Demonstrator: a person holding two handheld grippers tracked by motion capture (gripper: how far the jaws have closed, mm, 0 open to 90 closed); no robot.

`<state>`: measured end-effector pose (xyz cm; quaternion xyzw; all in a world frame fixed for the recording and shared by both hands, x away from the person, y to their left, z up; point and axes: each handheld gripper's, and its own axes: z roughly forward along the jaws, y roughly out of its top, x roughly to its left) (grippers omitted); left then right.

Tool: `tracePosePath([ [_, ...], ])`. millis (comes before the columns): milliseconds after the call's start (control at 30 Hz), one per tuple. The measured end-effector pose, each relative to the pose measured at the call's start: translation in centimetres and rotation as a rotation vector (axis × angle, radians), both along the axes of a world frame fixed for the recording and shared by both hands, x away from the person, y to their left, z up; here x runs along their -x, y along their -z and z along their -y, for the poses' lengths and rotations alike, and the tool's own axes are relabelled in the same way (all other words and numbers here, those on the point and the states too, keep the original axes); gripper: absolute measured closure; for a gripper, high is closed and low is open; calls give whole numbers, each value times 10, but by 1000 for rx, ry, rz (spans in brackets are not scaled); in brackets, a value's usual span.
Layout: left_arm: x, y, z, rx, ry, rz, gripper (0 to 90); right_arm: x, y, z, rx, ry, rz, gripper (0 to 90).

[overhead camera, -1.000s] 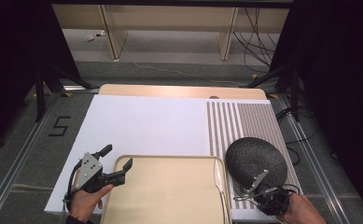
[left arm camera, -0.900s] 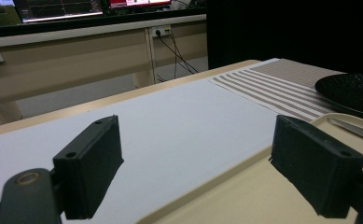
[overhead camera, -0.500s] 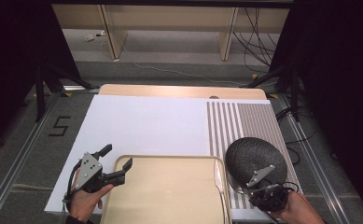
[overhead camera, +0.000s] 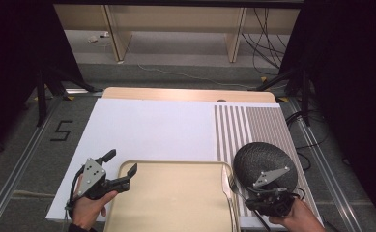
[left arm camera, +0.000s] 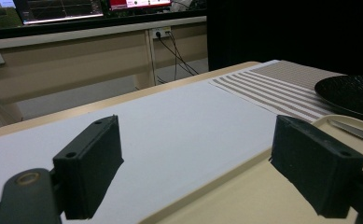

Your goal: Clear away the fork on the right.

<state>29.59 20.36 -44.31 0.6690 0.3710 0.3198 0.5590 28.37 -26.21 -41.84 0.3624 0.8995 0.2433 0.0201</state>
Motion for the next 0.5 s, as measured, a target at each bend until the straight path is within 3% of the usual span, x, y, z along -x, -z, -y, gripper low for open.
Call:
tracePosePath([
  [200,0,0,0,0,2,-1,160,4,-7,-16,-66,-49,20,850],
  [500,0,0,0,2,2,-1,160,6,-10,-45,-101,-101,26,851],
])
